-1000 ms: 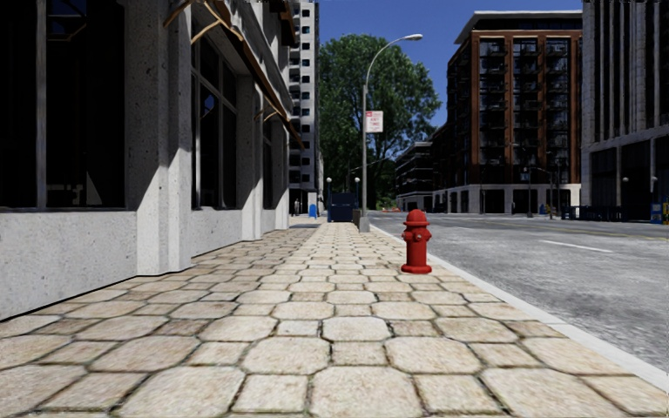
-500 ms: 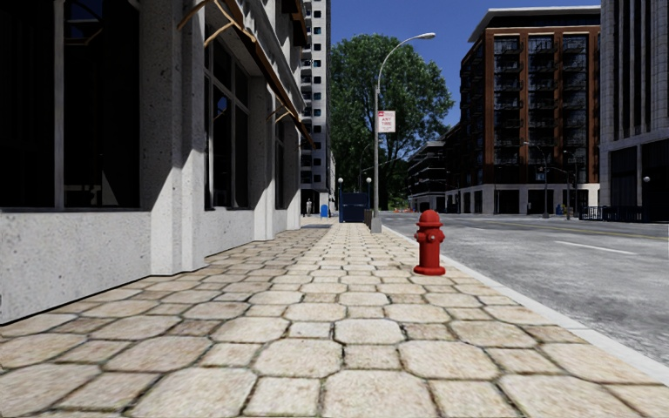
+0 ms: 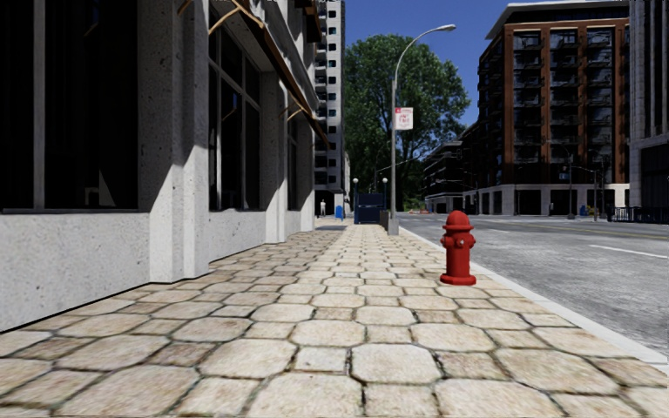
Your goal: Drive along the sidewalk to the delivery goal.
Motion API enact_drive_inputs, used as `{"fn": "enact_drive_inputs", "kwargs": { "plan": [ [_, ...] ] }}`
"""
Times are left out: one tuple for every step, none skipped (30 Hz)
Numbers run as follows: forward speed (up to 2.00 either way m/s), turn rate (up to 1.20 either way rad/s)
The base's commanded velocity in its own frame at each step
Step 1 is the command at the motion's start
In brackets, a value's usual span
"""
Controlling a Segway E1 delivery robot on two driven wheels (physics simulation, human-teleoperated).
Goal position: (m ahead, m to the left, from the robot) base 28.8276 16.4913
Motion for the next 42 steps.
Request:
{"fn": "enact_drive_inputs", "kwargs": {
  "plan": [
    [2.00,0.00],
    [2.00,0.00],
    [2.00,0.00],
    [2.00,0.00],
    [2.00,0.00],
    [2.00,0.00],
    [2.00,0.00],
    [2.00,0.00],
    [2.00,0.00],
    [2.00,0.00],
    [2.00,0.00],
    [2.00,0.00],
    [2.00,0.00],
    [2.00,0.00],
    [2.00,0.00],
    [2.00,0.00],
    [2.00,0.00],
    [2.00,0.00],
    [1.90,0.00],
    [1.90,0.00],
    [1.87,0.00],
    [1.86,0.00],
    [1.86,0.00],
    [1.86,0.00],
    [1.85,0.00],
    [1.85,0.00],
    [1.85,0.00],
    [1.85,0.00],
    [1.85,0.00],
    [1.85,0.00],
    [1.85,0.00],
    [1.85,0.00],
    [1.85,0.00],
    [1.85,0.00],
    [1.85,0.00],
    [1.85,0.00],
    [1.85,0.00],
    [1.84,0.00],
    [1.84,0.00],
    [1.84,0.00],
    [1.84,0.00],
    [1.84,0.00]
  ]
}}
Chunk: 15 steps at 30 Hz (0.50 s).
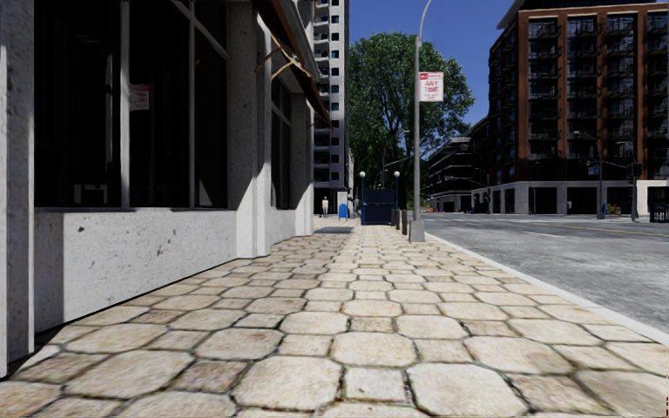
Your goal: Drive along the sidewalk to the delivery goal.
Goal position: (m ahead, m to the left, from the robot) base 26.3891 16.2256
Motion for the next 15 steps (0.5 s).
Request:
{"fn": "enact_drive_inputs", "kwargs": {
  "plan": [
    [1.84,0.00],
    [1.82,0.00],
    [1.80,0.00],
    [1.78,0.00],
    [1.78,0.00],
    [1.77,0.00],
    [1.76,-0.66],
    [1.75,-0.90],
    [1.75,-0.98],
    [1.70,-1.01],
    [1.65,-1.01],
    [1.65,-1.01],
    [1.62,-0.64],
    [1.60,0.00],
    [1.59,0.00]
  ]
}}
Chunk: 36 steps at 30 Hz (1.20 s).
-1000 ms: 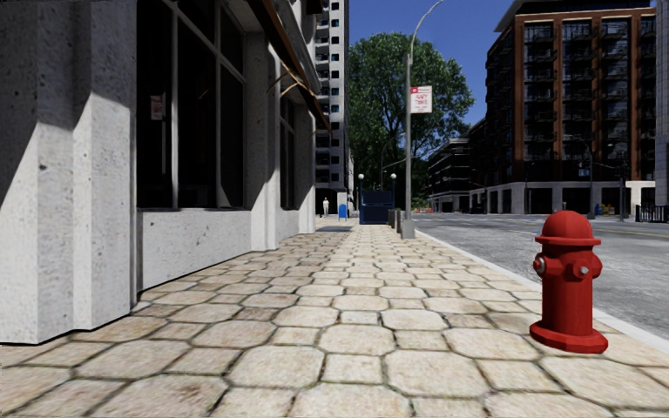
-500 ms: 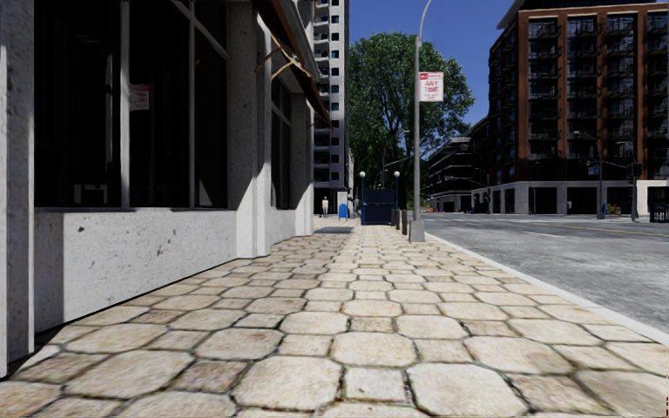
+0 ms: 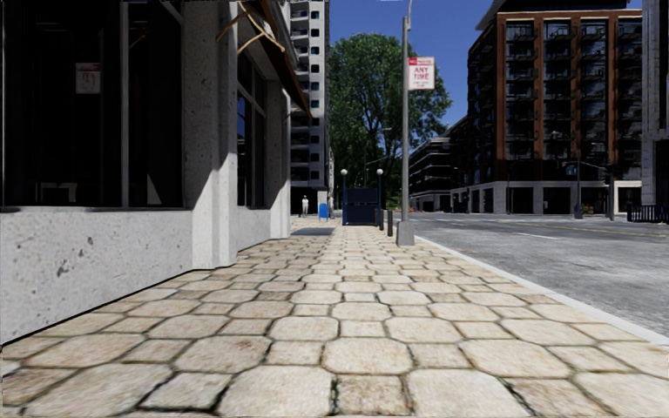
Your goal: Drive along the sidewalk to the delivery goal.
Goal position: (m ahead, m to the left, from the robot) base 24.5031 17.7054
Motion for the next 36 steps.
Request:
{"fn": "enact_drive_inputs", "kwargs": {
  "plan": [
    [1.59,0.00],
    [1.59,0.00],
    [1.58,0.00],
    [1.58,0.00],
    [1.58,0.00],
    [1.58,0.00],
    [1.58,0.00],
    [1.58,0.00],
    [1.58,0.00],
    [1.58,0.00],
    [1.58,0.00],
    [1.58,0.00],
    [1.58,0.00],
    [1.58,0.00],
    [1.58,0.00],
    [1.58,0.00],
    [1.58,0.00],
    [1.58,0.00],
    [1.58,0.00],
    [1.58,0.00],
    [1.58,0.00],
    [1.58,0.00],
    [1.58,0.00],
    [1.58,0.00],
    [1.58,0.00],
    [1.58,0.00],
    [1.58,0.00],
    [1.58,0.00],
    [1.58,0.00],
    [1.58,0.00],
    [1.58,0.00],
    [1.58,0.00],
    [1.58,0.00],
    [1.58,0.00],
    [1.58,0.00],
    [1.58,0.00]
  ]
}}
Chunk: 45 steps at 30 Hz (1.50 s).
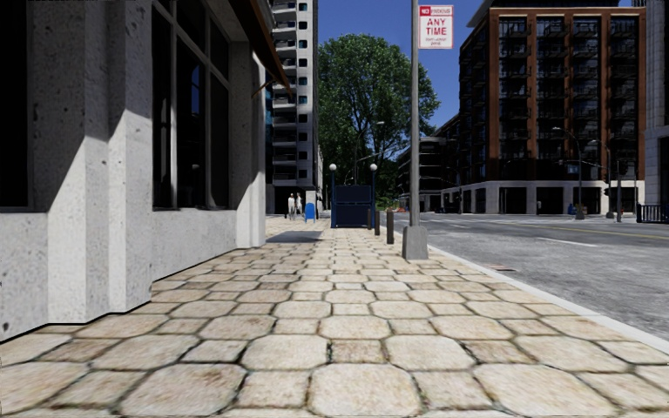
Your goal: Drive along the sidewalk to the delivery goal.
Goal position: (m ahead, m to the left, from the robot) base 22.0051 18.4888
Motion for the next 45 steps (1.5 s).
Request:
{"fn": "enact_drive_inputs", "kwargs": {
  "plan": [
    [1.58,0.00],
    [1.58,0.00],
    [1.58,0.00],
    [1.58,0.00],
    [1.58,0.00],
    [1.58,0.00],
    [1.58,0.00],
    [1.58,0.00],
    [1.58,0.00],
    [1.58,0.00],
    [1.58,0.00],
    [1.58,0.00],
    [1.58,0.00],
    [1.58,0.00],
    [1.58,0.00],
    [1.58,0.00],
    [1.58,0.00],
    [1.58,0.00],
    [1.58,0.00],
    [1.58,0.00],
    [1.58,0.00],
    [1.58,0.00],
    [1.58,0.00],
    [1.58,0.00],
    [1.58,0.00],
    [1.58,0.00],
    [1.58,0.00],
    [1.58,0.00],
    [1.58,0.00],
    [1.58,0.00],
    [1.58,0.00],
    [1.58,0.00],
    [1.58,0.00],
    [1.65,0.00],
    [1.71,0.00],
    [1.74,0.00],
    [1.77,0.00],
    [1.83,0.00],
    [1.92,0.00],
    [1.96,0.00],
    [1.98,0.00],
    [2.00,0.00],
    [2.00,0.00],
    [2.00,0.00],
    [2.00,0.00]
  ]
}}
